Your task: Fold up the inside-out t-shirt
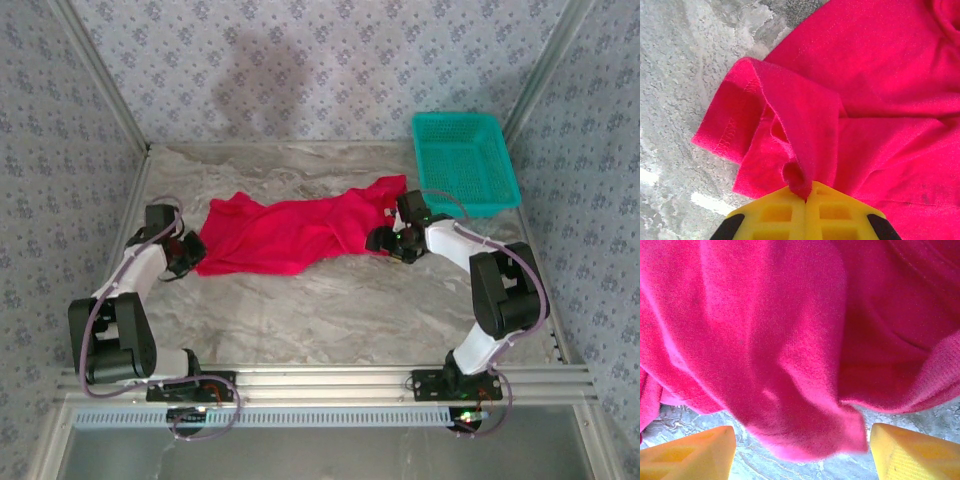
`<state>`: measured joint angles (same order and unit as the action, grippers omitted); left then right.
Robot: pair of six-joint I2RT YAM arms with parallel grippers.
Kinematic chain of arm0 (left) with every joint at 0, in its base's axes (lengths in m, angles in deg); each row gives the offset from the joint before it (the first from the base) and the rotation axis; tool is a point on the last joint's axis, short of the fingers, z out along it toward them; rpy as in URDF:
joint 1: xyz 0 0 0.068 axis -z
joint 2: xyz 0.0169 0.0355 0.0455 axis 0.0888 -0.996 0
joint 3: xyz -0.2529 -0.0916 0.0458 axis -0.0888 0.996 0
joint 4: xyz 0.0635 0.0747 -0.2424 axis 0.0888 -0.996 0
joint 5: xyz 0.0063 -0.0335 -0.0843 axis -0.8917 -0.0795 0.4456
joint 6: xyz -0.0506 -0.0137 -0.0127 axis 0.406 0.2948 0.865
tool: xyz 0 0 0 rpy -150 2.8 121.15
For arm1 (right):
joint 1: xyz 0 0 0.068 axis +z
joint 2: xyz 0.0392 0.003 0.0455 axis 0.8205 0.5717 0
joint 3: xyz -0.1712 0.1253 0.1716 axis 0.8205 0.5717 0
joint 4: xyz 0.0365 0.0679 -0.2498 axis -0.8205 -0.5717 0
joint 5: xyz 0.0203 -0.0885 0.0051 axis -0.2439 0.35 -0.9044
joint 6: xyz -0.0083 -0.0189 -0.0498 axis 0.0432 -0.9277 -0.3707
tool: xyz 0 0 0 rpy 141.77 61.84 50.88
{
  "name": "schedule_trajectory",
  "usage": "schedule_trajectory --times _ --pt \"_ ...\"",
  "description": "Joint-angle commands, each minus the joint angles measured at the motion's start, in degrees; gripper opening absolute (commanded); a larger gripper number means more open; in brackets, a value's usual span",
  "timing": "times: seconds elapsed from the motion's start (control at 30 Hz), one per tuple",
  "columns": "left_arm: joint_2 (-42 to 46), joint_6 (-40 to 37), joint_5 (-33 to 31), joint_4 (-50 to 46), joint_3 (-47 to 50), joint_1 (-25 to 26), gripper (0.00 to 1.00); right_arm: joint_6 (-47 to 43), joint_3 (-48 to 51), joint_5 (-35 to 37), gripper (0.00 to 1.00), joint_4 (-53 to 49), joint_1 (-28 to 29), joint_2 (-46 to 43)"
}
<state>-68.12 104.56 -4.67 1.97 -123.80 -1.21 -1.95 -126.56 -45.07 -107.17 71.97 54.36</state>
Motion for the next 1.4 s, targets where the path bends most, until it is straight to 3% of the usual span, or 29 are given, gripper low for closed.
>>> schedule_trajectory --times 0.0,0.13,0.23,0.3,0.47,0.67,0.83,1.37 --pt "0.68 -1.44 -1.02 -1.91 -2.8 -0.02 0.0 -1.68 0.6 0.25 0.74 -0.44 -0.43 0.57" --pt "0.8 -1.6 -1.03 -2.35 -3.29 -0.12 0.0 -1.53 0.86 -0.83 0.75 1.05 -0.49 0.96" --pt "0.77 -1.53 -1.03 -2.59 -3.5 -0.11 0.0 -1.04 0.41 -1.56 0.68 1.97 -0.58 1.18" --pt "1.08 -1.53 -1.11 -2.86 -3.58 -0.2 0.0 -0.8 -0.47 -1.85 0.53 1.21 -0.56 1.0" --pt "2.45 -1.1 -1.36 -4.39 -5.64 -0.37 0.0 -0.55 -4.71 -1.0 0.0 -6.18 -0.44 -3.89" --pt "4.49 -0.82 -1.37 -9.12 -16.93 -1.05 0.0 -0.25 -22.61 -2.3 0.0 -19.13 -1.68 -11.51" --pt "5.05 -1.57 -1.58 -13.32 -27.97 -2.17 0.0 1.05 -36.2 -1.85 0.0 -20.97 -4.3 -14.12" --pt "1.4 -4.17 1.03 -17.93 -40.83 -5.66 0.0 5.03 -43.13 -4.9 0.0 -15.3 -12.4 -12.22"
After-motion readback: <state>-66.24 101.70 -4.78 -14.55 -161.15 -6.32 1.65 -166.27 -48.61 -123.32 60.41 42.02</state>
